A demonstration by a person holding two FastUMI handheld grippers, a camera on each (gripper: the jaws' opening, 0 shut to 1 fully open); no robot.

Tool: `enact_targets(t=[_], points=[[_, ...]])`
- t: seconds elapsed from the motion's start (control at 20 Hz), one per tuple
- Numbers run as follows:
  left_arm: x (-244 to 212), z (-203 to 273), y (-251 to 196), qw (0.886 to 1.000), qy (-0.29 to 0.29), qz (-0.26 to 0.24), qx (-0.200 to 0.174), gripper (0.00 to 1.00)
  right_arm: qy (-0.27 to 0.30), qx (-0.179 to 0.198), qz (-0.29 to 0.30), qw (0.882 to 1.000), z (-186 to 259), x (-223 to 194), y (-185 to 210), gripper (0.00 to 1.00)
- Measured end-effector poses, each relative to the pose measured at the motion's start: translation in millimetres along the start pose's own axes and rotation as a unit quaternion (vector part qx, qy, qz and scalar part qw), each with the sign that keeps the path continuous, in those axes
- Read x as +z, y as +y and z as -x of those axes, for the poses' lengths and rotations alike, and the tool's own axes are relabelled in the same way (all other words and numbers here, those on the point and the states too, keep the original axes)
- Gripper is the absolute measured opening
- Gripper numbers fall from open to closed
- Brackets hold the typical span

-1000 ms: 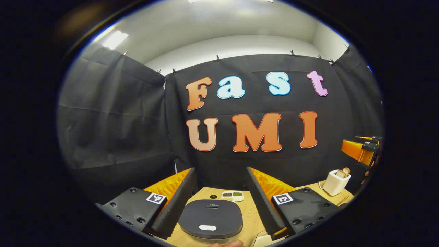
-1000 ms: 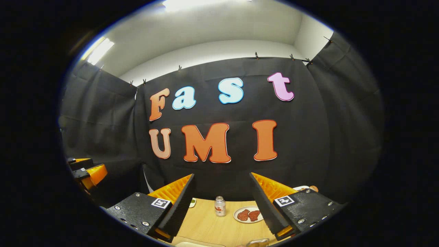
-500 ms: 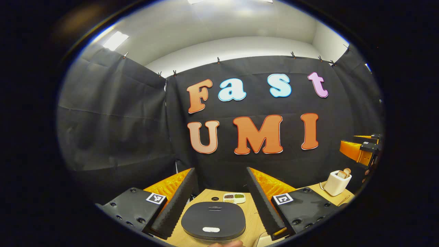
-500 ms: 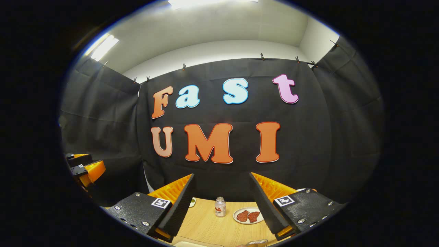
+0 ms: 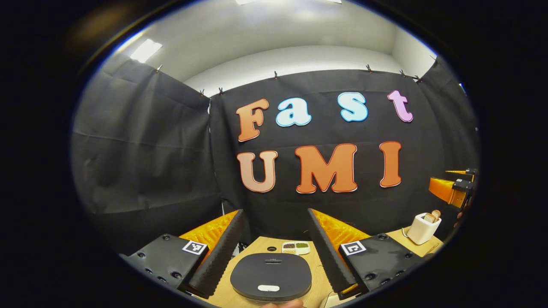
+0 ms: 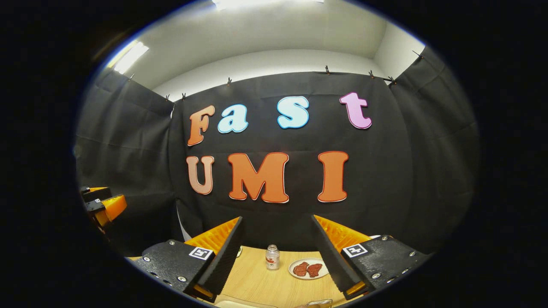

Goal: Close the left gripper, press the button to open the rice cooker; take a wooden spoon from the chopstick holder with the right hand, scoop a spoonful of rice and pour it into the rice cooker, then put the wooden spoon back into the chopstick holder.

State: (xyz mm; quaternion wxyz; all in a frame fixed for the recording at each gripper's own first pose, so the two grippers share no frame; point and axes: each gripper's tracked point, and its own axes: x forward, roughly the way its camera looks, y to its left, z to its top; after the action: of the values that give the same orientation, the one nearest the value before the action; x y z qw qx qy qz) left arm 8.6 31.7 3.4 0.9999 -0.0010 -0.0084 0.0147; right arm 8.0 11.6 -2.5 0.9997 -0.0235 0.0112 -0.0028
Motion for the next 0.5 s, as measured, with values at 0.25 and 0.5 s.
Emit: enact_targets(t=[0.25, 0.5], points=[[0.9, -8.0, 15.7, 1.000, 0.003, -0.001, 0.009, 0.98, 0.010, -0.016, 0.003, 1.000, -5.6, -7.5, -7.6, 0.94], [-2.3, -13.1, 37.4, 1.000, 0.016, -0.009, 0.021, 0.86, 0.017, -0.038, 0.007, 0.999, 2.2, -14.9, -28.1, 0.94]])
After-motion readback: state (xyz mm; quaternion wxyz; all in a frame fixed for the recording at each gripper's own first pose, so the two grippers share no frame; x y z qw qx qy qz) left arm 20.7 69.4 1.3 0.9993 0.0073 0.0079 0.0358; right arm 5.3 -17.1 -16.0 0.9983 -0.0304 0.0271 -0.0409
